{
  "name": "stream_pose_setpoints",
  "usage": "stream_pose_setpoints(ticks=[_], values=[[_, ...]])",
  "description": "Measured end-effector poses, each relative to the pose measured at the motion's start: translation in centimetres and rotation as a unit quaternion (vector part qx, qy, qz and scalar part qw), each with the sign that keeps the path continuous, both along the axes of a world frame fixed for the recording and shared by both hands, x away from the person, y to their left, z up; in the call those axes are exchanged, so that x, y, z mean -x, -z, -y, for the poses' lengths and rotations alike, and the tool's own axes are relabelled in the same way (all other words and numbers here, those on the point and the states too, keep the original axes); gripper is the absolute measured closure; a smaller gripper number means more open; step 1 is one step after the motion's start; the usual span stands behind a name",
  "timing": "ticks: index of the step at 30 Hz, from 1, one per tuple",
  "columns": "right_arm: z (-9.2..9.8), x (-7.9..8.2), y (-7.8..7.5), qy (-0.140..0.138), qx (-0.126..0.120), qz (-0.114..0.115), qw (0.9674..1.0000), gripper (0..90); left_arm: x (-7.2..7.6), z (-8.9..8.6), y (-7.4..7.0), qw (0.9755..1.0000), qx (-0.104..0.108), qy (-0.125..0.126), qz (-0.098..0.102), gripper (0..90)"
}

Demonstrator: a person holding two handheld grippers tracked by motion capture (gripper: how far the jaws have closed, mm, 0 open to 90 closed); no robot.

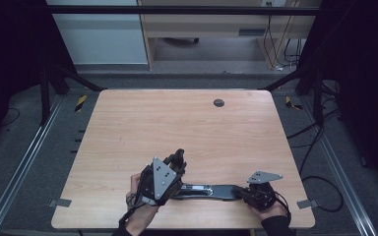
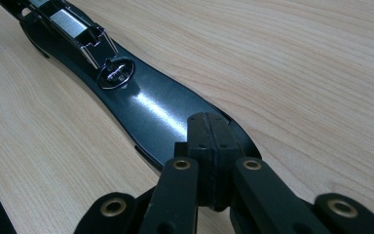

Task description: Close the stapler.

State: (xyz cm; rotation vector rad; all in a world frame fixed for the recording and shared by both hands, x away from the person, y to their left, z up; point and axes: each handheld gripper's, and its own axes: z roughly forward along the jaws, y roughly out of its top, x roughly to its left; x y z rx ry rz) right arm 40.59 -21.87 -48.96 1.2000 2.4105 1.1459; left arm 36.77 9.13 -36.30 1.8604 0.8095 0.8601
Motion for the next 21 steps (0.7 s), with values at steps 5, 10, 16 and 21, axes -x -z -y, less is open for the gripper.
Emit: stream_pose_setpoints(ticks=[5, 10, 16, 21], values=[[0.0, 0.0, 0.0, 0.000, 0.000, 0.000, 1.0000, 90.0, 0.1, 0.4, 0.1, 1.0000, -0.006, 0.000, 0.004, 58.0], [0.0, 0.0, 0.1, -0.001, 0.003, 0.005, 1.0000, 90.0, 0.1, 0.7, 0.1, 0.9999, -0.012, 0.000, 0.009, 57.9], [0.0, 0.0, 0.0, -0.003, 0.006, 0.004, 1.0000, 90.0, 0.2, 1.3, 0.3, 0.9997, -0.018, 0.000, 0.015, 58.0], [0.0, 0.0, 0.0, -0.003, 0.007, 0.006, 1.0000, 90.0, 0.2, 1.8, 0.4, 0.9995, -0.025, 0.000, 0.019, 57.9]])
